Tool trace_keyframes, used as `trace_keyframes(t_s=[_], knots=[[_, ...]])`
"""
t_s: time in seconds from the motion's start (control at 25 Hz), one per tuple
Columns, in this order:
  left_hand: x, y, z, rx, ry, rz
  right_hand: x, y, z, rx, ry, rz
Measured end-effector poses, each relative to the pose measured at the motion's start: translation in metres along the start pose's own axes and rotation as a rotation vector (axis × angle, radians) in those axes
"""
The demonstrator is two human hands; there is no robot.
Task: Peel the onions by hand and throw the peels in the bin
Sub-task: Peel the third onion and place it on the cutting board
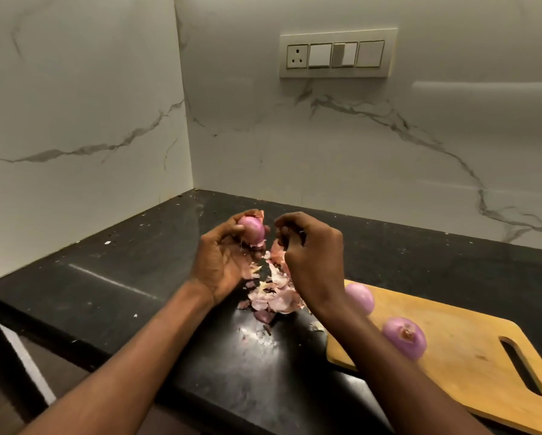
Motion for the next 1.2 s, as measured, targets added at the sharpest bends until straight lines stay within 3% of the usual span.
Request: trace_keyframes(t_s=[0.24, 0.44, 0.68, 0.96, 1.2], knots=[[0.004, 0.017, 0.009, 0.079, 0.071, 0.173, 0.003, -0.005, -0.024, 0.018, 0.008, -0.086], [0.002, 0.013, 0.005, 0.06, 0.044, 0.166, -0.003, -0.002, -0.021, 0.059, 0.032, -0.088], [0.001, 0.013, 0.007, 0.111, 0.005, 0.146, -0.008, 0.004, -0.019, -0.248, 0.165, -0.088], [0.003, 0.017, 0.004, 0.195, 0.08, 0.162, -0.023, 0.005, 0.014, -0.569, 0.164, -0.176], [-0.003, 0.018, -0.007, 0.418, 0.092, 0.089, -0.037, 0.014, 0.035, -0.699, 0.446, -0.272]])
Point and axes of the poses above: each hand's wrist, its own x-axis towards the middle knuckle, its own z-axis out of the back of the hand, y = z × x, the point moved 4 cm from there along x, towards the middle knuckle, and after that the axes turned 9 degrees about y, right-handed, at the moved point
